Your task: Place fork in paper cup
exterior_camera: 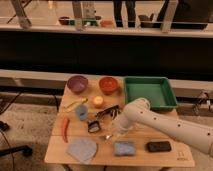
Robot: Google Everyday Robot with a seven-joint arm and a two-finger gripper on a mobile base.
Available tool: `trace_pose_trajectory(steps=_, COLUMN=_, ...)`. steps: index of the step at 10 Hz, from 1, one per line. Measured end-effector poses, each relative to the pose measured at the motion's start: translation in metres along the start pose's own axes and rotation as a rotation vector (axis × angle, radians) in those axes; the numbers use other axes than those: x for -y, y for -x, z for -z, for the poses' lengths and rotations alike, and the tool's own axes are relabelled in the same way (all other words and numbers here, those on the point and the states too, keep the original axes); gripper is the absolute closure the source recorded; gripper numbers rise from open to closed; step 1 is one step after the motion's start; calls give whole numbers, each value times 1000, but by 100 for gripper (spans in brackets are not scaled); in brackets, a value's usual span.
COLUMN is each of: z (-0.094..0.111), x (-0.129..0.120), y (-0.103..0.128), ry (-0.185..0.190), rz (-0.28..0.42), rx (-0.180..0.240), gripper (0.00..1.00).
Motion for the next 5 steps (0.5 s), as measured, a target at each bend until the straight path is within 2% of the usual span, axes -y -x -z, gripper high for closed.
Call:
trace_pose_trajectory(steps=4, z=-3, x=1, y=-9, ry=-6, rz=-5, rx=-1, gripper=46)
trace_pose_trajectory(steps=5, z=-3, x=0, y=-12, ry=-8, rz=-10, rx=-1, gripper=48)
